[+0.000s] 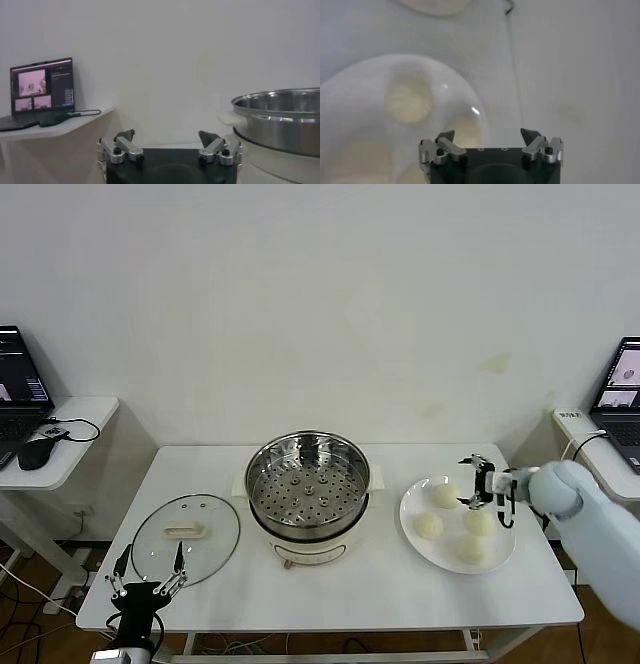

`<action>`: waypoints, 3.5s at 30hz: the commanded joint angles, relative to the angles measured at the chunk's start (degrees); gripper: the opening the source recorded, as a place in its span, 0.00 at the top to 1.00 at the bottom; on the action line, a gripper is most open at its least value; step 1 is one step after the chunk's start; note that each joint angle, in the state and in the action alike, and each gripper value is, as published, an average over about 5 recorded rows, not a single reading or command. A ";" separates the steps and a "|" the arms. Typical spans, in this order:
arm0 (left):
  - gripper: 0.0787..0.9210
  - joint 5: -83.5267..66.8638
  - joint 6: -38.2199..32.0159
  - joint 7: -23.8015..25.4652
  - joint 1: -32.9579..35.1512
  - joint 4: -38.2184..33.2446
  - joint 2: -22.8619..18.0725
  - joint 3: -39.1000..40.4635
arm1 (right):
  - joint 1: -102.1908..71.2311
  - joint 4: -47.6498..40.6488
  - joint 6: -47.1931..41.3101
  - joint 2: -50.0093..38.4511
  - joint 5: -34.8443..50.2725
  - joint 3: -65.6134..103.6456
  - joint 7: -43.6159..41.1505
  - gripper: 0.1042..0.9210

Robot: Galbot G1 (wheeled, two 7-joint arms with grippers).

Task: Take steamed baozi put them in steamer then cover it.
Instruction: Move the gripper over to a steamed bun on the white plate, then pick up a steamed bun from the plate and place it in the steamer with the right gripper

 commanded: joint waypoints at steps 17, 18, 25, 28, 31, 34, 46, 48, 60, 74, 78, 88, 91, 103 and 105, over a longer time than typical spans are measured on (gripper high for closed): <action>0.12 0.12 -0.80 0.01 -0.12 0.83 0.56 -1.79 | 10.77 -22.78 5.11 12.38 -5.23 -10.75 -1.26 0.12; 0.12 0.12 -0.88 0.02 -0.10 0.90 0.60 -1.90 | 10.77 -23.16 5.06 12.92 -5.24 -10.62 -1.12 0.12; 0.12 0.11 -1.25 0.16 0.01 1.04 0.90 -2.33 | 11.02 -25.03 4.59 15.00 -5.12 -10.55 -0.83 0.12; 0.12 0.15 -1.22 0.25 -0.18 1.14 0.95 -2.28 | 11.01 -25.60 4.50 15.41 -5.05 -10.55 -0.81 0.13; 0.12 0.24 -1.17 0.38 -0.34 1.30 0.98 -2.10 | 10.81 -25.81 4.13 15.63 -5.02 -10.54 -0.91 0.15; 0.12 0.29 -1.16 0.42 -0.52 1.41 0.99 -1.98 | 10.56 -25.81 3.70 15.62 -5.09 -10.55 -0.96 0.19; 0.12 0.28 -1.17 0.46 -0.72 1.59 0.96 -1.91 | 10.52 -26.91 2.73 16.06 -5.34 -10.45 -1.14 0.33; 0.12 0.28 -1.15 0.49 -0.71 1.54 0.98 -1.93 | 10.48 -26.89 2.62 15.86 -5.41 -10.48 -1.22 0.35; 0.12 0.22 -0.83 0.87 -0.70 1.41 1.34 -1.77 | 11.86 -17.57 -0.21 9.41 2.82 -14.41 -3.66 0.37; 0.12 -5.06 0.78 1.35 -0.66 0.79 2.31 -0.34 | 32.38 1.91 -5.40 -1.05 26.95 -33.53 -6.21 0.36; 0.12 -8.20 1.73 1.81 -0.55 0.47 2.55 0.45 | 38.20 3.06 -4.75 1.13 31.86 -37.71 -6.24 0.36; 0.12 -7.71 0.61 1.73 0.11 1.37 2.11 0.14 | 49.82 0.47 -1.08 11.74 37.92 -48.32 -5.50 0.36; 0.12 -7.63 0.39 1.63 0.39 1.29 2.15 -0.61 | 50.63 -1.06 0.82 16.65 38.31 -50.12 -5.09 0.36; 0.12 -6.82 0.03 1.28 1.15 0.41 1.46 -1.92 | 46.47 -8.36 13.15 31.85 27.74 -57.74 -0.83 0.36; 0.12 -6.83 0.04 1.27 1.12 0.36 1.37 -2.17 | 45.54 -9.47 15.35 33.06 24.86 -58.45 -0.11 0.36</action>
